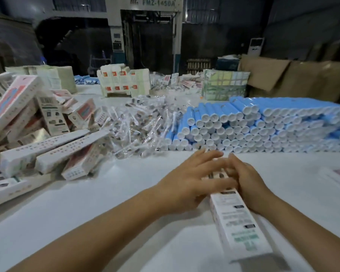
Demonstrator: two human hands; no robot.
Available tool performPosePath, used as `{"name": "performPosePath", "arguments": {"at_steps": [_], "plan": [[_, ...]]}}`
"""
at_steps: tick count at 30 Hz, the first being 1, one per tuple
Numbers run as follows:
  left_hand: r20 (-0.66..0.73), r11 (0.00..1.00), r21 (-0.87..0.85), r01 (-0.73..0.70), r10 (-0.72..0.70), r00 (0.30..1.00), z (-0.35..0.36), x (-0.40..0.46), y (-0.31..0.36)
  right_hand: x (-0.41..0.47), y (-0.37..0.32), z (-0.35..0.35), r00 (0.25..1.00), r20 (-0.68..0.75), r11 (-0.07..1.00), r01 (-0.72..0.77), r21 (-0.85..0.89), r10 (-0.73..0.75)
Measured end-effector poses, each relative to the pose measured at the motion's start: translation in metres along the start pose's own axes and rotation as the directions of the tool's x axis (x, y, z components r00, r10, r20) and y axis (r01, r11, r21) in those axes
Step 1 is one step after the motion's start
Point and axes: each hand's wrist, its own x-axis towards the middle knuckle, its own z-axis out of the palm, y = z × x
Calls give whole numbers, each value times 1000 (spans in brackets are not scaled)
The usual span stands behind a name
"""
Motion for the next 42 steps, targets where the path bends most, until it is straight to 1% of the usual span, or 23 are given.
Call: {"name": "performPosePath", "arguments": {"at_steps": [1,2,4,6,8,11,12,13,14,15,16,17,18,20,22,24,27,32,34,35,38,40,42], "plan": [[10,1000,-17,-13,13,1000,7,2,4,1,-1,-3,994,64,989,-98,106,91],[16,999,-32,-10,10,1000,12,0,7,3,0,-2,984,126,981,-141,131,125],[16,997,-71,24,-23,1000,19,-2,11,5,3,-4,982,155,983,-131,132,110],[4,994,-82,74,-74,997,23,-3,12,8,3,-6,987,123,981,-123,150,105],[-22,990,-82,117,-119,993,20,-1,9,11,1,-7,986,70,974,-160,158,151],[-79,970,-57,237,-241,967,2,2,1,13,-4,-11,972,-82,963,-201,182,219],[-76,939,-117,324,-334,940,-5,1,-3,13,-5,-13,964,-140,961,-196,194,225],[-52,871,-212,442,-462,885,-14,-1,-8,12,-6,-14,956,-188,961,-185,204,224],[-9,767,-310,561,-593,805,-22,-3,-12,11,-7,-15,951,-217,961,-172,217,219],[39,685,-351,638,-670,741,-29,-5,-16,10,-7,-15,950,-227,960,-162,229,214],[79,652,-335,681,-700,709,-33,-6,-18,9,-6,-13,952,-226,959,-153,238,207],[108,681,-220,698,-694,712,-35,-7,-17,7,-6,-11,956,-217,959,-145,242,199],[151,719,-54,692,-680,718,-34,-6,-15,6,-5,-9,961,-204,960,-134,245,186],[268,758,267,594,-651,710,-23,-3,-9,5,-3,-6,972,-171,960,-117,255,164],[317,724,416,550,-683,658,-8,1,-4,4,-1,-4,980,-136,962,-111,250,148],[286,698,464,545,-701,654,3,2,-3,3,-1,-4,986,-101,968,-108,227,134],[218,675,461,576,-715,664,10,0,-5,2,0,-6,993,-25,983,-110,145,115],[195,678,447,584,-711,676,11,-8,-6,-1,1,-7,995,31,995,-101,26,100],[189,680,428,596,-712,676,10,-13,-8,-2,-2,-7,998,-19,998,-63,-25,63],[182,679,426,598,-712,679,9,-15,-9,-2,-6,-8,996,-85,993,-42,-113,33],[168,688,446,572,-692,702,11,-21,-10,10,-31,-14,948,-266,893,42,-447,-177],[161,699,451,554,-675,720,15,-21,-9,26,-55,-20,885,-277,785,144,-602,-375],[161,711,448,541,-660,734,18,-20,-7,49,-83,-24,817,-237,664,220,-714,-525]]}}
